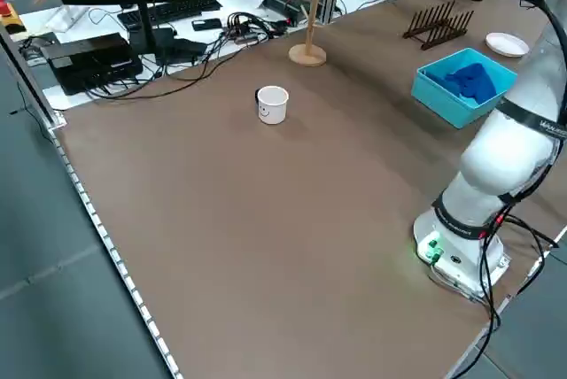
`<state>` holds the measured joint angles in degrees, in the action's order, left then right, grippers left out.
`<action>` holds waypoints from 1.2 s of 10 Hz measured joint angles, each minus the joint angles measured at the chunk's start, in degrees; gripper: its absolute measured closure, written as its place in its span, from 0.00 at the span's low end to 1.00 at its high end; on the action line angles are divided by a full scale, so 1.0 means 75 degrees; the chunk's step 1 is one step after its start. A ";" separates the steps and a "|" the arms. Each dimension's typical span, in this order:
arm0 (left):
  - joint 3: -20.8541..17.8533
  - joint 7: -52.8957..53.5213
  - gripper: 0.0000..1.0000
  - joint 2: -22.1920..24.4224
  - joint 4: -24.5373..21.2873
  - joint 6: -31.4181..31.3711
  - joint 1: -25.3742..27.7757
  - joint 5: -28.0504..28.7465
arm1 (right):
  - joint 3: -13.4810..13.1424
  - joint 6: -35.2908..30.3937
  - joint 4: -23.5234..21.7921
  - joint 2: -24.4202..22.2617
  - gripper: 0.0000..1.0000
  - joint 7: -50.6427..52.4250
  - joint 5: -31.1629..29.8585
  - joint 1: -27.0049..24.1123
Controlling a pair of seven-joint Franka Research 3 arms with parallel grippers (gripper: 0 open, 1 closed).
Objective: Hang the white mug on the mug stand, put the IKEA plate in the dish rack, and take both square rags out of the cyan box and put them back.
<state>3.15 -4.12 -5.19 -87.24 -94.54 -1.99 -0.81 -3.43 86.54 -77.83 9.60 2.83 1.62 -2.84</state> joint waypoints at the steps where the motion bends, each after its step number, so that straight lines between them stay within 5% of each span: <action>1: -0.0159 0.0000 0.02 -0.0062 -0.0005 -0.0052 0.0011 -0.0042 | 0.0001 -0.0036 -0.0005 0.0000 0.00 0.0000 0.0000 -0.0029; 6: -0.0987 0.0301 0.07 -0.1161 -0.0698 -0.1326 0.0099 -0.0199 | 0.0095 -0.0448 -0.0512 0.0047 0.00 -0.0001 0.0000 -0.0046; 12: -0.1410 0.0904 0.01 -0.2687 -0.2189 -0.4172 0.0346 -0.0201 | 0.0148 0.1021 -0.3134 0.0144 0.00 0.0138 0.0001 0.0003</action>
<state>-7.43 2.66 -25.34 -103.66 -125.83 0.60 -2.31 -2.33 94.19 -101.34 10.68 3.86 1.63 -2.81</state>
